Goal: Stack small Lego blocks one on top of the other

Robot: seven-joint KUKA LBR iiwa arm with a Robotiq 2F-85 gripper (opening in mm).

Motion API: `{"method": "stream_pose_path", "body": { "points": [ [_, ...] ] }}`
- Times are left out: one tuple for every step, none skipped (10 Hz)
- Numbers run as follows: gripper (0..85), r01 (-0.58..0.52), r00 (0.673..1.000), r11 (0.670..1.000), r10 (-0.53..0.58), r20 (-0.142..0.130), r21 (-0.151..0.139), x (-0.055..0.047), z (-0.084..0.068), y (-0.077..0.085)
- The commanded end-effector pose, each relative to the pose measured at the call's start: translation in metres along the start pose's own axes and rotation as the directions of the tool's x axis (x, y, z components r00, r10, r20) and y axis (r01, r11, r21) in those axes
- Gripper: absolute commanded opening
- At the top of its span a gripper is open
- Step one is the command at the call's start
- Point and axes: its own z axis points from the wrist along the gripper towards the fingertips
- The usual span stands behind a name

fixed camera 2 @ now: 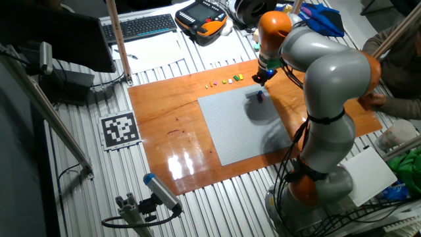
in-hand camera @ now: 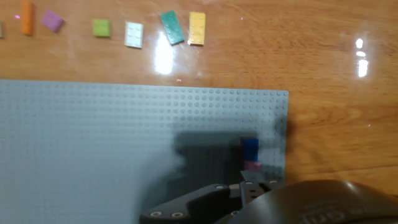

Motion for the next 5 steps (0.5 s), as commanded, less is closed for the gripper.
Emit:
{"method": "stream_pose_path", "body": {
  "points": [
    [0.0, -0.006, 1.000, 1.000, 0.006, 0.007, -0.008, 0.001, -0.004, 0.004],
    [0.0, -0.016, 1.000, 0.999, 0.016, 0.015, -0.029, 0.004, -0.010, 0.009],
    [0.0, -0.020, 1.000, 0.999, 0.021, 0.023, -0.037, 0.007, -0.014, 0.013],
    [0.0, -0.025, 0.999, 0.999, 0.026, 0.032, -0.043, 0.010, -0.017, 0.016],
    [0.0, -0.029, 0.999, 0.998, 0.031, 0.040, -0.054, 0.012, -0.019, 0.018]
  ]
}}
